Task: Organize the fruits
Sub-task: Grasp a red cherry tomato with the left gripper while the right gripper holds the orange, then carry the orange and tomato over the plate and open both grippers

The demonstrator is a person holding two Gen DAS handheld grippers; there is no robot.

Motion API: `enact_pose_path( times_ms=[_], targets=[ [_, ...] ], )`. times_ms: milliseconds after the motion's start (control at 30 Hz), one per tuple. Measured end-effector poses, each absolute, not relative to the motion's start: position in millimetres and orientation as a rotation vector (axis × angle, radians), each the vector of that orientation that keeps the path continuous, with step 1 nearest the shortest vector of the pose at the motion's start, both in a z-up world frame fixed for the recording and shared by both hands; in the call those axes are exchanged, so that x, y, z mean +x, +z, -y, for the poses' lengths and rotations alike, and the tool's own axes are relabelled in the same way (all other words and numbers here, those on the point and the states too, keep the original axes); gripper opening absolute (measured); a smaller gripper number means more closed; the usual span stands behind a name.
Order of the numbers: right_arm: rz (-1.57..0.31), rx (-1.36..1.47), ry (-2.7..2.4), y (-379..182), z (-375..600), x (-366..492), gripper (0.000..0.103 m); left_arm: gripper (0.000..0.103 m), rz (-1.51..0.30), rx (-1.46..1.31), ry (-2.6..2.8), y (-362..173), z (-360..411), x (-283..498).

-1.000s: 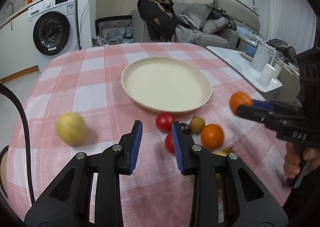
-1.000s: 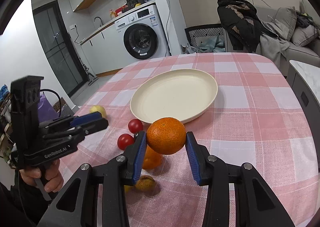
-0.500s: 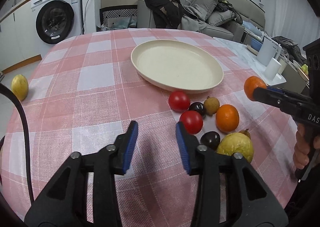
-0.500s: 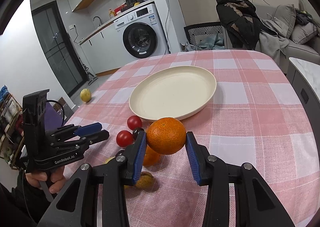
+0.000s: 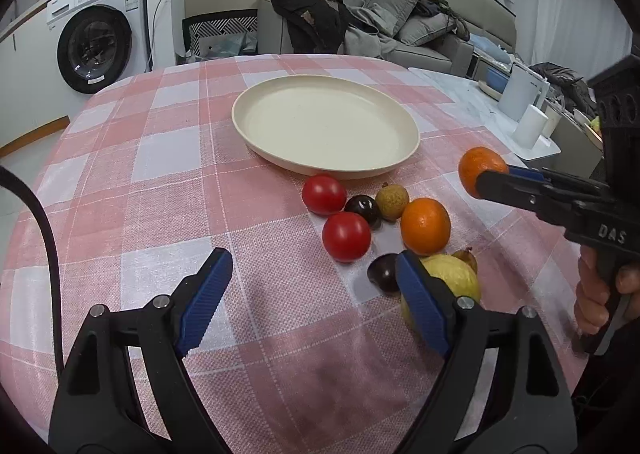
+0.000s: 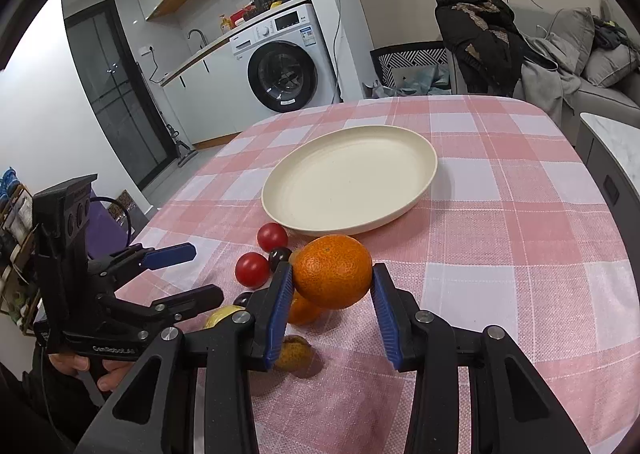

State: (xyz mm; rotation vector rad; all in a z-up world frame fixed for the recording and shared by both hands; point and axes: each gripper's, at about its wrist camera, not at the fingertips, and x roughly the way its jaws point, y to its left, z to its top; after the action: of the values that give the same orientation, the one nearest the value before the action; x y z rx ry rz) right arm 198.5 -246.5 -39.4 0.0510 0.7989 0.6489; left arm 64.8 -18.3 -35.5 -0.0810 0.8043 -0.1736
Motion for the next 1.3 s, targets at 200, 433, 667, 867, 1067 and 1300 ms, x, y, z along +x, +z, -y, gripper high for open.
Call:
enact_pose_path(
  times_ms=[200,433,667,867,1067,1300],
  targets=[
    [-0.793,0.056,0.648,-38,249,197,0.040,0.077,-0.845,-0.154,-0.213,-37,19,85],
    [-0.793,0.063,0.644,-39,251,197,0.040,0.057,-0.924,-0.230,-0.241,-52,21,104],
    [-0.796,0.068,0.642,-40,252,198,0.040,0.030,-0.932,-0.294,-0.291,-54,18,111],
    [-0.798,0.065,0.640,-40,251,198,0.040,0.026,-0.926,-0.293,-0.291,-52,16,106],
    [-0.795,0.058,0.640,-39,249,197,0.040,0.026,-0.888,-0.282,-0.280,-44,9,95],
    [-0.794,0.047,0.643,-40,244,198,0.040,0.026,-0.818,-0.264,-0.260,-27,2,86]
  ],
)
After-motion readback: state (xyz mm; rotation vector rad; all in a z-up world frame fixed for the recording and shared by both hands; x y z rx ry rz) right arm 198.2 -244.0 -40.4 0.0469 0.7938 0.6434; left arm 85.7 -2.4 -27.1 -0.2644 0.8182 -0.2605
